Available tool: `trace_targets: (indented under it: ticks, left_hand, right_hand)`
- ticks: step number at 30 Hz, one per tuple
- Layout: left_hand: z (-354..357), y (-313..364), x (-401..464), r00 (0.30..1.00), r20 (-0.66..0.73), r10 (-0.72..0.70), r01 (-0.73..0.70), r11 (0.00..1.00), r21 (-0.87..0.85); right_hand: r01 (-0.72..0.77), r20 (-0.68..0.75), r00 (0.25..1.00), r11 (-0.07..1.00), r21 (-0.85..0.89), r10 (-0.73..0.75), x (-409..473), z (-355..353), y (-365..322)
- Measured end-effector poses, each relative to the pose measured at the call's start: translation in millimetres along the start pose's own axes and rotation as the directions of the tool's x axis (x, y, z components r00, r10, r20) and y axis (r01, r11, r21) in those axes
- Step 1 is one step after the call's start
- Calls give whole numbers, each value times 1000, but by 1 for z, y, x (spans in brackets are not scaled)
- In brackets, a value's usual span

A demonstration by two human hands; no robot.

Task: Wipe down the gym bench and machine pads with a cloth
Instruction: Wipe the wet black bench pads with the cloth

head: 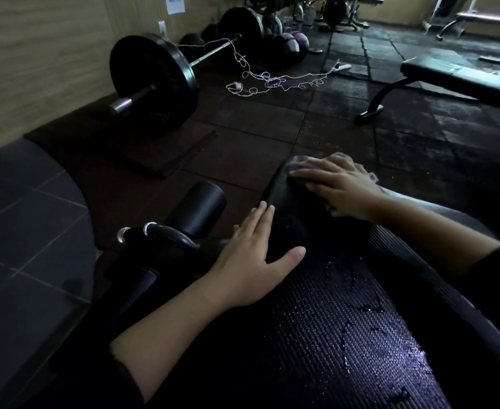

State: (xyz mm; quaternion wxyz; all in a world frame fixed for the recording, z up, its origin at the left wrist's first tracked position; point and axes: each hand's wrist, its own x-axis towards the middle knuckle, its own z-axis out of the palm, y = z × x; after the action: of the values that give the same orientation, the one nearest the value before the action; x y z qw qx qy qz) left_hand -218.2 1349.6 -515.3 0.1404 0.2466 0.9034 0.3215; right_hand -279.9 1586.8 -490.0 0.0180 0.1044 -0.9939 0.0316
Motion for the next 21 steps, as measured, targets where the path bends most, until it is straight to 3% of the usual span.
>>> trace_targets:
  ticks: [7, 10, 13, 16, 21]
  left_hand:
    - [0, 0, 0, 1000, -8, -3, 3, 1000, 12]
    - [-1, -1, -2, 1000, 2, -7, 7, 1000, 1]
    - [-2, 0, -3, 1000, 1, -11, 11, 1000, -11]
    - [-1, 0, -2, 1000, 2, 1, -1, 1000, -13]
    - [1, 0, 2, 1000, -10, 15, -15, 1000, 14]
  right_hand:
    - [141, 61, 988, 989, -34, -139, 47, 5, -43]
    - [2, 60, 998, 1000, -4, -2, 71, 5, -21]
    - [-192, 45, 981, 966, 173, 187, 62, 0, 4]
    - [-251, 19, 968, 956, 152, 251, 27, -3, 5]
    - [-70, 5, 998, 998, -8, 70, -4, 2, -36]
